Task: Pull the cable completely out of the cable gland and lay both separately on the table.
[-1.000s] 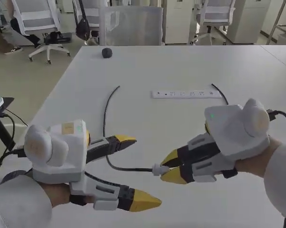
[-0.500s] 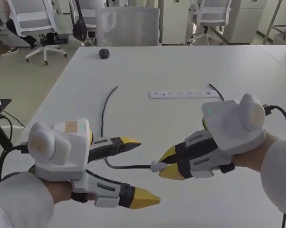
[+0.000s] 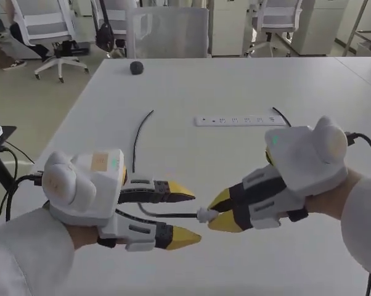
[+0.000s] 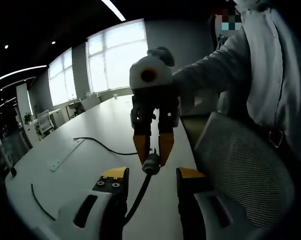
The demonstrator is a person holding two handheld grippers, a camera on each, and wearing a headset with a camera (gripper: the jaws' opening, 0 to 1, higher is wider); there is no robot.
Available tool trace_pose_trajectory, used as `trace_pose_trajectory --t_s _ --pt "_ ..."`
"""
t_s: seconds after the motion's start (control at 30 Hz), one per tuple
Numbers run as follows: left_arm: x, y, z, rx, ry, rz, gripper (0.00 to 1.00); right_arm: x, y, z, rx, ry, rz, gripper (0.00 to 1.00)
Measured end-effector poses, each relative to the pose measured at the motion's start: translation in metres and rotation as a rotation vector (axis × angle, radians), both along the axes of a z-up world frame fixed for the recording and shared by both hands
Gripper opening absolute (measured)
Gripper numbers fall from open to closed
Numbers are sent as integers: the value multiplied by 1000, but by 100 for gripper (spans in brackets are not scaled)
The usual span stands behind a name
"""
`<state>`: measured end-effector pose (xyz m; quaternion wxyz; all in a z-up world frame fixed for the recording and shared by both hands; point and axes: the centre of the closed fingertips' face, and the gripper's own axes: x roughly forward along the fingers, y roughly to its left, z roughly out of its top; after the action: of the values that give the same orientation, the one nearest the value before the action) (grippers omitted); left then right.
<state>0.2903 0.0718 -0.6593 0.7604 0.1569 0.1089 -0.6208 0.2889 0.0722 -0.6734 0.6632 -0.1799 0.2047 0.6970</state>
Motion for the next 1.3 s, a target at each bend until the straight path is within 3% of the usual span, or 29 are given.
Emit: trace_pose_trajectory --t_s 0.3,0.57,0.63,1.1,1.3 --pt "2 -6 2 6 -41 -48 30 -5 0 3 4 49 2 8" --pt "1 -8 0 12 -45 -70 25 -7 2 9 26 83 -2 8" --pt "3 -8 1 21 -80 -70 22 -7 2 9 30 89 -1 8" --pt "-2 -12 5 10 -97 -104 17 -10 2 11 27 109 10 8" --pt "-3 -13 4 15 -83 -110 17 -10 1 10 25 117 11 8"
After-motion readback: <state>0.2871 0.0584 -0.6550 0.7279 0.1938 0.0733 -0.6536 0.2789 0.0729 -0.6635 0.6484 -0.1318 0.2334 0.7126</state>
